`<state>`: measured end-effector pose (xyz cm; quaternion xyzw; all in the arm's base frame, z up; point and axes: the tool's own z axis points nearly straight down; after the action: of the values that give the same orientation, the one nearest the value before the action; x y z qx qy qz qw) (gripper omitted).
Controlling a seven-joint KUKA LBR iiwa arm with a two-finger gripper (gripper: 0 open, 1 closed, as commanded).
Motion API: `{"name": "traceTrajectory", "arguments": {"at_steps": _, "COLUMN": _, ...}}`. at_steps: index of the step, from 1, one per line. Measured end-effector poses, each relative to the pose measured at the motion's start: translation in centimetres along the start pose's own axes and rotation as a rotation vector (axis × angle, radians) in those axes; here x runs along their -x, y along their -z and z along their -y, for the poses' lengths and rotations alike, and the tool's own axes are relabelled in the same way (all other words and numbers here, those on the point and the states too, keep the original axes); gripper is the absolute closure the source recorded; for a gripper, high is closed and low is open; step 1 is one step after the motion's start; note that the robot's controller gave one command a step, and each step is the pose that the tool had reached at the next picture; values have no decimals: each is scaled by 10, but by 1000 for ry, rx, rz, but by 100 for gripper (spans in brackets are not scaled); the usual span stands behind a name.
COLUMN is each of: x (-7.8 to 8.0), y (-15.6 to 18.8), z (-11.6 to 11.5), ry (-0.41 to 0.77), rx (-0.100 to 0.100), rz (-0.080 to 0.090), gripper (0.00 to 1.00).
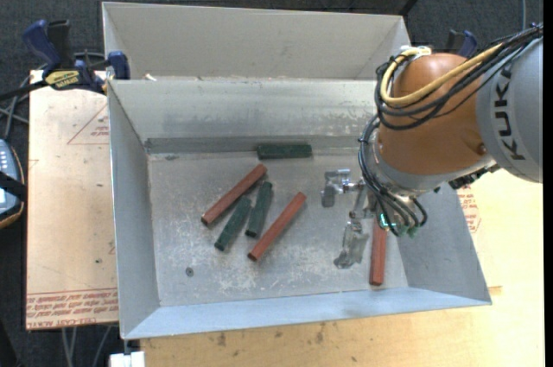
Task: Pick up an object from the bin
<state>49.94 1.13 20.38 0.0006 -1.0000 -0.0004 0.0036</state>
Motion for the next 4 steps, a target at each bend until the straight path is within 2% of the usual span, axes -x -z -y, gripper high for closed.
{"name": "traceTrajectory", "arguments": {"at_steps": 1, "x": 2, "y": 3, "z": 0, "ry": -1, "rx": 0, "rz": 8, "gripper": 0}}
{"name": "traceTrajectory", "arguments": {"at_steps": 2, "x": 21, "y": -35, "z": -14, "ry": 250, "rx": -2, "rz": 16, "gripper": 0}}
{"name": "traceTrajectory", "arguments": {"at_steps": 3, "x": 47, "y": -49, "z": -55, "ry": 426, "rx": -1, "rz": 5, "gripper": 0}}
{"name": "traceTrajectory", "arguments": {"at_steps": 4, "x": 56, "y": -49, "z": -62, "ry": 502, "rx": -1, "rz": 9, "gripper": 0}}
